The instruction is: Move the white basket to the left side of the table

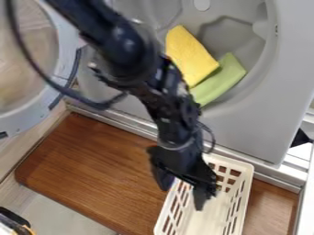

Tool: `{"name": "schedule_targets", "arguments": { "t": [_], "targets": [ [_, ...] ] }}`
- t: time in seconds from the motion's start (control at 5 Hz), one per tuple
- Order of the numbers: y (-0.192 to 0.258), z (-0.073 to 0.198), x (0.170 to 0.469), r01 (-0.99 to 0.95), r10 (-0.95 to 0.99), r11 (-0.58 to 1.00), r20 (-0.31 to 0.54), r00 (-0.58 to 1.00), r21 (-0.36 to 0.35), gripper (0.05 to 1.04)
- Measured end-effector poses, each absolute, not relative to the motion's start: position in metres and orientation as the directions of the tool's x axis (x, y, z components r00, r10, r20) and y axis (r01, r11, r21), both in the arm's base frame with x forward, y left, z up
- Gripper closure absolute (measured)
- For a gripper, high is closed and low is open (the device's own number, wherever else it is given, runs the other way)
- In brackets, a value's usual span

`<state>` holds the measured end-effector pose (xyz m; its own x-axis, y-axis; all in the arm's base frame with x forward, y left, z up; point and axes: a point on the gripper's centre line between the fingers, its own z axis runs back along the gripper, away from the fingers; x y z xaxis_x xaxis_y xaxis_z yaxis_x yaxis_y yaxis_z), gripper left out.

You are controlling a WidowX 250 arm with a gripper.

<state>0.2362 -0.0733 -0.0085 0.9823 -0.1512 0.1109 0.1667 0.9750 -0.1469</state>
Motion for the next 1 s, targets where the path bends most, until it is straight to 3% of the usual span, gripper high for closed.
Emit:
{"name": "schedule_targets", "arguments": {
  "t": [0.6, 1.0],
  "targets": [
    [-0.083, -0.016, 0.256, 0.164, -0.163, 0.986, 0.031, 0.986, -0.023, 0.084],
    [-0.096, 0.015, 0.266, 0.245, -0.231, 0.969, 0.238, 0.943, -0.029, 0.084]
  ]
}}
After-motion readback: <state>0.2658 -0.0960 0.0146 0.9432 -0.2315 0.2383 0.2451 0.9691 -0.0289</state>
